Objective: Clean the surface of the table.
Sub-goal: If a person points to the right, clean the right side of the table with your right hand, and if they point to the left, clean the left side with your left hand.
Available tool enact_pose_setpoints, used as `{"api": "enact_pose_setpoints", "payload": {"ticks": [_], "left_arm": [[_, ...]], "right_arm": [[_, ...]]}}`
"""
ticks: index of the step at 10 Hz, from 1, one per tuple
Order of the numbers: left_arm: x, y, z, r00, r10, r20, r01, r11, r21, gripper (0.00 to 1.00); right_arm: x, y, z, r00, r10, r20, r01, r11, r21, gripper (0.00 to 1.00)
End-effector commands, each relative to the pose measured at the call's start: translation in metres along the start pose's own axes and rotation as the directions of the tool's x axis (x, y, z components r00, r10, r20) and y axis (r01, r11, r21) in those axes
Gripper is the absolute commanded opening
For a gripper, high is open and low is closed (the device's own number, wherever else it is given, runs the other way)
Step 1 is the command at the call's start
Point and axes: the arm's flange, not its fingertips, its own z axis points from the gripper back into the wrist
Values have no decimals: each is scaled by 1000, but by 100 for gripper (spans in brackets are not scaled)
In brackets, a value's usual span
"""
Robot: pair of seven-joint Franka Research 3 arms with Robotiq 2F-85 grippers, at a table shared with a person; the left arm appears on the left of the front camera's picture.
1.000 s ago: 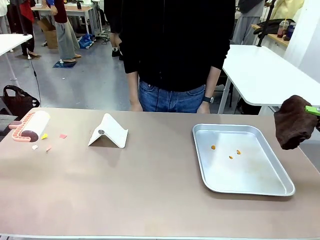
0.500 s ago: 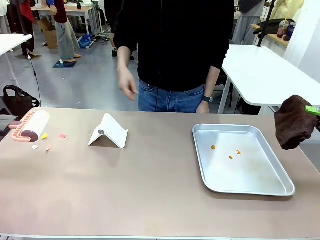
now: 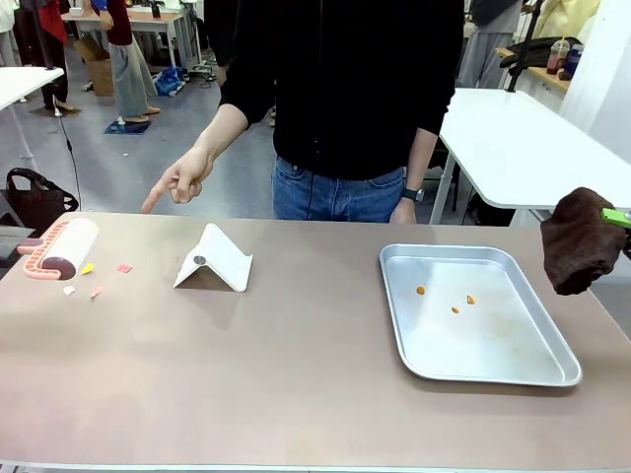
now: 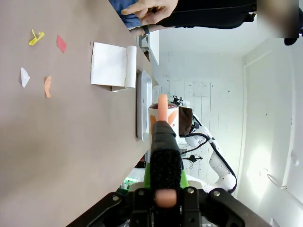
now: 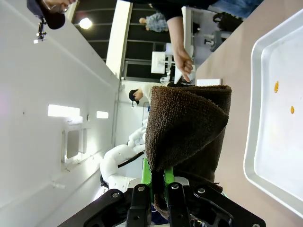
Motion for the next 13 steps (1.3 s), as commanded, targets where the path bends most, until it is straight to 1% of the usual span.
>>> {"api": "enact_pose_setpoints", "payload": {"ticks": [1, 6, 7, 8, 9, 10, 11, 13], "left_arm": [[-4, -2, 0, 1000, -19, -13, 19, 1000, -4, 0], [-4, -2, 0, 1000, -19, -13, 19, 1000, -4, 0], [0, 0, 0, 1000, 0, 0, 0, 1000, 0, 22], [-3, -2, -8, 999, -39, 13, 39, 998, 39, 22], [-2, -1, -8, 995, -89, 39, 85, 991, 107, 22], [-1, 0, -4, 990, -135, 33, 126, 975, 185, 22], [2, -2, 4, 987, -155, 46, 140, 961, 239, 22], [12, -3, 25, 972, -214, 102, 164, 918, 362, 22]], "right_arm": [[-1, 7, -1, 1000, -7, -3, 7, 1000, 3, 0], [-1, 7, -1, 1000, -7, -3, 7, 1000, 3, 0], [-1, 7, -1, 1000, -7, -3, 7, 1000, 3, 0], [-1, 7, -1, 1000, -7, -3, 7, 1000, 3, 0], [-1, 7, -1, 1000, -7, -3, 7, 1000, 3, 0], [-1, 7, -1, 1000, -7, -3, 7, 1000, 3, 0], [-1, 7, -1, 1000, -7, -3, 7, 1000, 3, 0], [-1, 7, -1, 1000, -7, -3, 7, 1000, 3, 0]]}}
